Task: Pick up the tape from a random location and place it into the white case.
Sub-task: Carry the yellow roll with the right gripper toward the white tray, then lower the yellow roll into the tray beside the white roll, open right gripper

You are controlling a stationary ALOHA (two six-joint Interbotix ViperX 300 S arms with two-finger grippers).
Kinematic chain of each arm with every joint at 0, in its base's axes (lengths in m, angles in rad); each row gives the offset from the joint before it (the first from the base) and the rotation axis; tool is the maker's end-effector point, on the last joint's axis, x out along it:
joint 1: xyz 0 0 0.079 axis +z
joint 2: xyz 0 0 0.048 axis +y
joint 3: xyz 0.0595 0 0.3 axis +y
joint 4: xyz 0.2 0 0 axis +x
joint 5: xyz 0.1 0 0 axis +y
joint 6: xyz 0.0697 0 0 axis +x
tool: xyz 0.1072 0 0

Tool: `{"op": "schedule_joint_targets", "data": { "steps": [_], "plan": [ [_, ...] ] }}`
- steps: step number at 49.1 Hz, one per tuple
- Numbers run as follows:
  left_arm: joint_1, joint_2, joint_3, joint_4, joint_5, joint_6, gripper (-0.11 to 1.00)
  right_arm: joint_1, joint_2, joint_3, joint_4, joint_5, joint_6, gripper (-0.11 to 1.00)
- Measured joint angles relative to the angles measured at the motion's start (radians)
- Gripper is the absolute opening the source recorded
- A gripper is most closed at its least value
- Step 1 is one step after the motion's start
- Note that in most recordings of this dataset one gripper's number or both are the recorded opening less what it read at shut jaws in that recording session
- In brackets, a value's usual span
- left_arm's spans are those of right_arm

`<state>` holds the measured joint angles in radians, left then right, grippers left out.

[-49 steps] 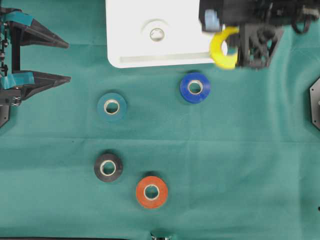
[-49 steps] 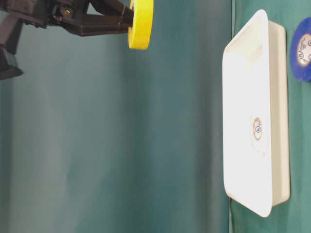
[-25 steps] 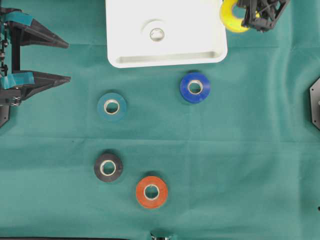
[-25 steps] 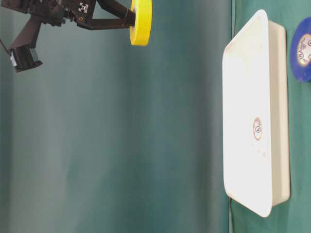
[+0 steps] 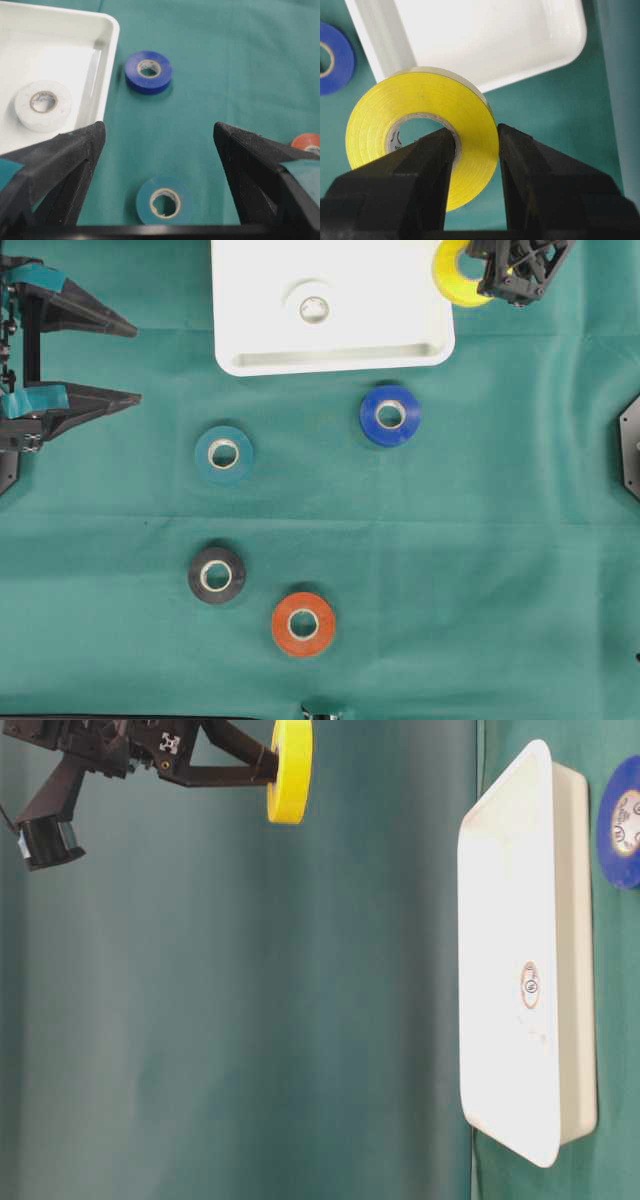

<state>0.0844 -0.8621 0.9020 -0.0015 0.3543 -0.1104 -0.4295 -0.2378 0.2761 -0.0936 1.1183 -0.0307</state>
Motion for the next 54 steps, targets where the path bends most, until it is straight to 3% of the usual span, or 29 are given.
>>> {"op": "schedule_joint_targets", "data": {
  "steps": [15,31,54],
  "plan": [
    [0.000,-0.002,0.000,0.000,0.000,0.000,0.99,0.003,0.121,-0.089,0.002,-0.014,-0.006,0.28],
    [0.000,0.000,0.000,0.000,0.000,-0.002,0.99,0.023,0.235,-0.225,0.032,-0.015,-0.067,0.28],
    [0.000,0.032,0.000,0.002,0.003,-0.002,0.99,0.023,0.247,-0.233,0.034,-0.014,-0.072,0.28]
  ]
}}
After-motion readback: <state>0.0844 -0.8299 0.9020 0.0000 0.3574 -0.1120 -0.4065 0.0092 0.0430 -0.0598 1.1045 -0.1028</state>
